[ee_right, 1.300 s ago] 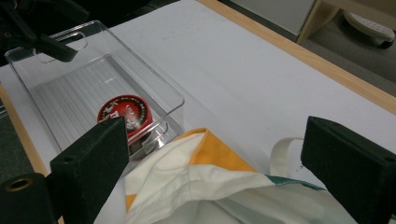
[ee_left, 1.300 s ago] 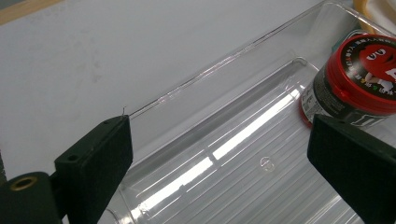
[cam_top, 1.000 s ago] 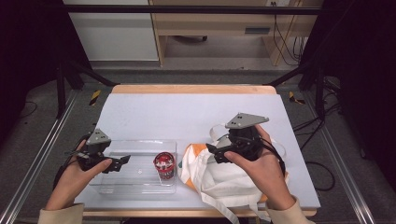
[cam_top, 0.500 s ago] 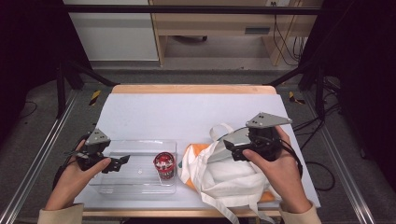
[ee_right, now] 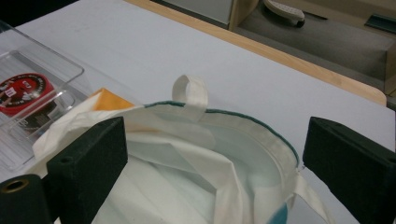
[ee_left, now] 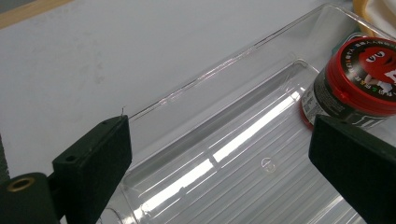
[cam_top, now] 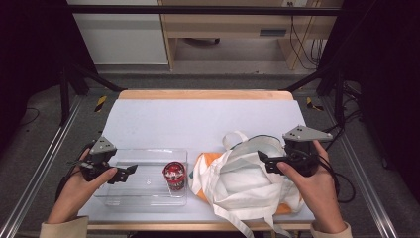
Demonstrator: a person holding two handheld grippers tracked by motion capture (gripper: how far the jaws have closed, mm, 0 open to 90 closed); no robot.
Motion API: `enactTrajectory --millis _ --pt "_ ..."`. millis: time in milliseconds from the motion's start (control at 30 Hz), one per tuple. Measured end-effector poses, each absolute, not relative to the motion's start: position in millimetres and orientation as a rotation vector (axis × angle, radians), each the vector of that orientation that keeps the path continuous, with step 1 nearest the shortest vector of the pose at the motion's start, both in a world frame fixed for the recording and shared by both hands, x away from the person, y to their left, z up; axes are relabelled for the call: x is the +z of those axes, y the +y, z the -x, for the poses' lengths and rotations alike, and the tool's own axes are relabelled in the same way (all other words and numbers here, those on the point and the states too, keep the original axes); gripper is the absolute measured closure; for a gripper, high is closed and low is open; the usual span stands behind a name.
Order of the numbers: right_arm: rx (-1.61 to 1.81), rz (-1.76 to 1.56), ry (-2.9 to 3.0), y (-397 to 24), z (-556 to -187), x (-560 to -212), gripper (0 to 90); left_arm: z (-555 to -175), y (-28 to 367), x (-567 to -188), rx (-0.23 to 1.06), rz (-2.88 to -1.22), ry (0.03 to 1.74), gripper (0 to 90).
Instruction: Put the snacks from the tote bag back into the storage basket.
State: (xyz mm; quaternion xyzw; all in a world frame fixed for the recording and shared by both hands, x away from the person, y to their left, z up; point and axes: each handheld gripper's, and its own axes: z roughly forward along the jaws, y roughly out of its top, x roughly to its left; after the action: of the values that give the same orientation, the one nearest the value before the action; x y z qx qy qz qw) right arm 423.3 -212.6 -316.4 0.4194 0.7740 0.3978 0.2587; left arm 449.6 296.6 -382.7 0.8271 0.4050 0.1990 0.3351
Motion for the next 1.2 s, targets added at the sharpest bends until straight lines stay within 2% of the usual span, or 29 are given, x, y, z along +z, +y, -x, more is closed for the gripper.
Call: enactTrajectory --millis 567,1200 --pt "1.064 -1.263 2.050 -247.7 -415.1 -349.2 6.6 -449.3 296.0 -383.2 0.516 -2.163 1.055 6.0" --pt "1.088 -1.363 2.007 -268.6 -412.9 -389.1 5.9 -449.2 296.3 -383.5 0.514 -2.164 1.058 6.0"
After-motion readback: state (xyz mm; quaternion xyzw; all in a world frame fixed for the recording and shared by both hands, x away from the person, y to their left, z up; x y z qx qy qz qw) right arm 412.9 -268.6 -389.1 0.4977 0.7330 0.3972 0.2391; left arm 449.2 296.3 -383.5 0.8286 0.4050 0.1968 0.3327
